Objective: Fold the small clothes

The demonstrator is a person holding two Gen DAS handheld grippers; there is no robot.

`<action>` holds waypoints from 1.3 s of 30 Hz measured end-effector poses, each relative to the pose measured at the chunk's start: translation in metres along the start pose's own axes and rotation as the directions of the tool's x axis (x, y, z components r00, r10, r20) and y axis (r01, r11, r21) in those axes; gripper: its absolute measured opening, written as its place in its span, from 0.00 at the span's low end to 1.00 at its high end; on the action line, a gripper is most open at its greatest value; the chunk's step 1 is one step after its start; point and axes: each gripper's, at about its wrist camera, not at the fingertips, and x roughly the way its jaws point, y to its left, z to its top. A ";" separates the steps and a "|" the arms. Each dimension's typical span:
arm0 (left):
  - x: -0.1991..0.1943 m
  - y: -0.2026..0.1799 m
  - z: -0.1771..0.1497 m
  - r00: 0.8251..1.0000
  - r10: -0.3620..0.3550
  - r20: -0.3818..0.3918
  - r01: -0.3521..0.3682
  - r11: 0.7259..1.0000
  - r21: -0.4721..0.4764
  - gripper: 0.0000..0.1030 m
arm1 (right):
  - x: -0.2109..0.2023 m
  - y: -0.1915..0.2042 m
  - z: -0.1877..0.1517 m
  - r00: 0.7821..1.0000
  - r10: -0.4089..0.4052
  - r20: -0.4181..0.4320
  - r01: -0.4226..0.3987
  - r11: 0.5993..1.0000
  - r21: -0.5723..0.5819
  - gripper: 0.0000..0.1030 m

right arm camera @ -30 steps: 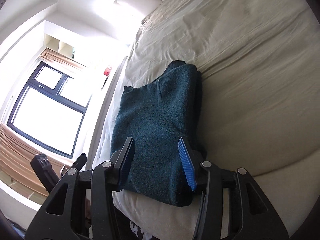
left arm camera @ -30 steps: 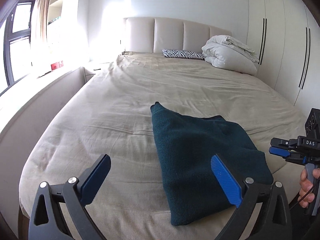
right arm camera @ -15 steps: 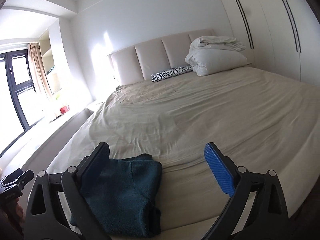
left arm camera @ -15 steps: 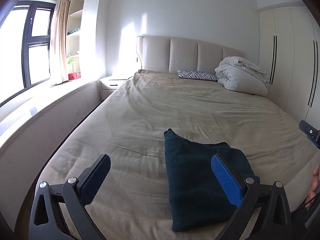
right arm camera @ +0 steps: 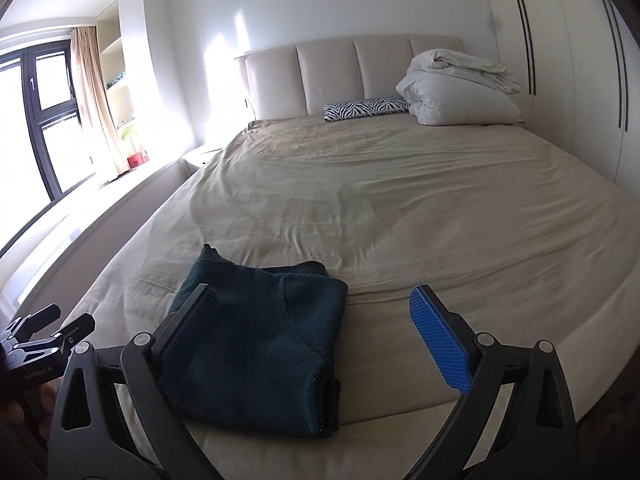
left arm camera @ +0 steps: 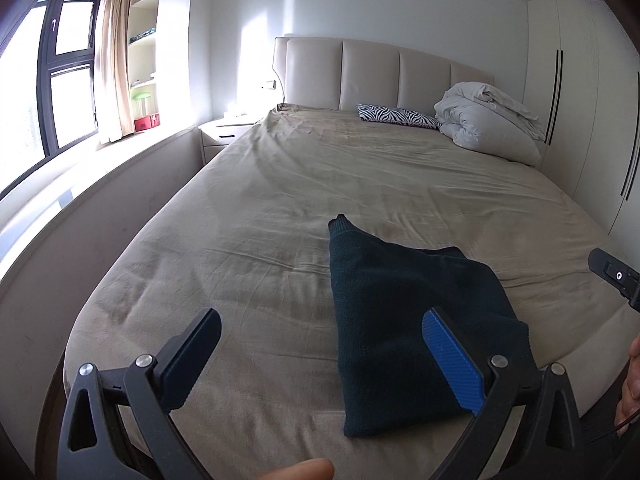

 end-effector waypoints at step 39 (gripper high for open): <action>0.030 -0.007 -0.021 0.989 0.027 -0.144 -0.025 1.000 0.017 1.00 | 0.051 0.023 -0.052 0.958 -0.063 -0.279 0.053 0.998 -0.045 0.95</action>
